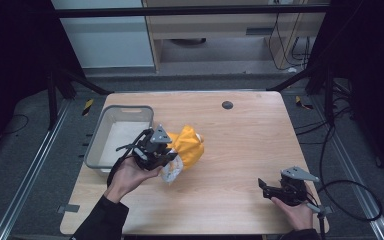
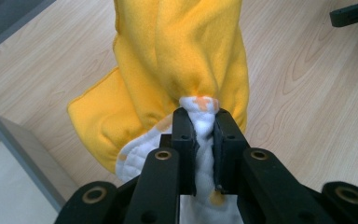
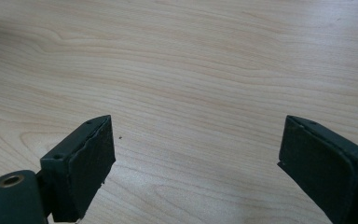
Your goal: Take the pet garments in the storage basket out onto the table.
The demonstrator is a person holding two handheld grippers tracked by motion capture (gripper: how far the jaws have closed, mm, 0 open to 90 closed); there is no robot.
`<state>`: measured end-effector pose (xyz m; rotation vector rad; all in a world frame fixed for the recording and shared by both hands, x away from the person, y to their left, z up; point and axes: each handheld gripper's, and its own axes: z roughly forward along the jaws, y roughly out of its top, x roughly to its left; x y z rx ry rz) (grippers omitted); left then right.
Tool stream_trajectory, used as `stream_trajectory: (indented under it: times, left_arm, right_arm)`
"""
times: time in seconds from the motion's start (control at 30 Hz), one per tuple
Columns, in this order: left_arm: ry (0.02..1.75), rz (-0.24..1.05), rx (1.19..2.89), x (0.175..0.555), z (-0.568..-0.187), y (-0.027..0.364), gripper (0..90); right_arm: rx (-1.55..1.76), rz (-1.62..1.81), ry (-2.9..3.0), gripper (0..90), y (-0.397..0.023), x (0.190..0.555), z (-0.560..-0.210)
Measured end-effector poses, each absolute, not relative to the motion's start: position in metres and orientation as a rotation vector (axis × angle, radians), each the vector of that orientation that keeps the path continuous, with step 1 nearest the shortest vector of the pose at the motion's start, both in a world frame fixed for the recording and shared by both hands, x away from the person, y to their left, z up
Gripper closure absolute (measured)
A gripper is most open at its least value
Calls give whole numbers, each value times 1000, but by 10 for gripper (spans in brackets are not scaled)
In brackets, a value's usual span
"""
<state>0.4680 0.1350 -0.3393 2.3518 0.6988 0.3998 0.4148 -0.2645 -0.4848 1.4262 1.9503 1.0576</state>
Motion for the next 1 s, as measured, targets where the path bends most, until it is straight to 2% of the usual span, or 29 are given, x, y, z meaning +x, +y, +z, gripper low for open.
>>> stream_trajectory:
  times: [1.0]
  left_arm:
    - [677,330,2408,479,-385,99,810]
  right_arm:
    - [1427,1056,1949,107,-265,415,-485]
